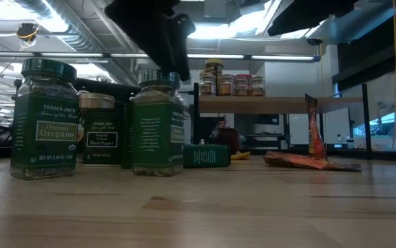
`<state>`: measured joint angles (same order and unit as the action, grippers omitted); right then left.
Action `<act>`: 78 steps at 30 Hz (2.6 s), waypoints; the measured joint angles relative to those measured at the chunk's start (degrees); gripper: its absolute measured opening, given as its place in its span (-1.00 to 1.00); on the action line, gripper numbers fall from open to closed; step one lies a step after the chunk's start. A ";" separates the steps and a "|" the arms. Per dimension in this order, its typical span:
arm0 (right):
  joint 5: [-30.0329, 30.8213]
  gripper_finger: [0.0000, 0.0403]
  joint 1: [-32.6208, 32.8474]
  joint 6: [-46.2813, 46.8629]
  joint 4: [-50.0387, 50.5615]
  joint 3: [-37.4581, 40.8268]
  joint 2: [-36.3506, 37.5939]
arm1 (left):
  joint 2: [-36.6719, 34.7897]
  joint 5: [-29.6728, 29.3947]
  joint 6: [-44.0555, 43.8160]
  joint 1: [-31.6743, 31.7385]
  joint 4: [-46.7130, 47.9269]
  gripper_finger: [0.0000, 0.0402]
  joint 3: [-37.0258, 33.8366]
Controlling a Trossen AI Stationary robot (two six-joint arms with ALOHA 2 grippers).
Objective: Shelf spices
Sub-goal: Put the green seasoning bottle on the shelf
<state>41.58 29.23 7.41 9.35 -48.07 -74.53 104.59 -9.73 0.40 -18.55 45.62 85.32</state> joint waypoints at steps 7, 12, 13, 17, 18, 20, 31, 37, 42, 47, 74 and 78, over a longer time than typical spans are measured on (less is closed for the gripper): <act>0.51 0.58 -0.06 -4.15 -5.81 0.00 -3.79 | -2.02 -9.15 -6.21 -6.93 3.38 0.11 -1.51; -0.76 0.58 -2.52 -6.79 -11.17 0.00 -8.15 | -3.46 -17.22 -9.27 -11.61 3.42 0.11 -1.49; -1.35 0.58 -3.27 -6.81 -12.26 0.00 -9.09 | -3.45 -18.58 -9.89 -12.38 3.77 0.11 -1.50; -5.99 0.58 -6.30 -7.03 -15.77 0.00 -13.37 | -3.44 -24.52 -12.04 -14.23 2.94 0.11 -5.14; -6.92 0.58 -6.95 -7.25 -16.78 0.00 -14.42 | -3.42 -25.69 -12.81 -14.45 3.29 0.11 -6.29; -7.98 0.58 -8.11 -7.29 -19.70 -0.02 -16.53 | -3.42 -27.04 -14.47 -14.41 2.19 0.11 -8.83; -7.63 0.58 -9.49 -10.68 -35.43 -0.02 -27.63 | -3.38 -28.02 -13.01 -12.40 -10.58 0.11 -16.89; -8.28 0.58 -9.49 -10.93 -41.98 -0.02 -30.75 | -3.35 -28.01 -12.47 -10.76 -12.47 0.11 -18.29; -8.53 0.58 -9.51 -10.95 -42.77 -0.07 -32.44 | -3.35 -28.01 -12.37 -9.82 -13.34 0.11 -18.30; -9.32 0.58 -9.51 -11.58 -42.46 -1.64 -33.62 | -3.35 -27.76 -11.44 -9.56 -14.61 0.11 -18.29; -14.63 0.58 -8.09 -13.72 -33.53 -3.78 -32.48 | -3.31 -28.44 -12.68 -8.72 -13.29 0.11 -18.29; -15.03 0.58 -7.74 -12.60 -32.20 -3.70 -30.83 | -3.31 -28.27 -12.68 -8.72 -13.23 0.11 -18.30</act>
<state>26.55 21.49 -5.19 -22.85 -51.77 -105.36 101.27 -38.00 -12.27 -27.27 32.39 67.02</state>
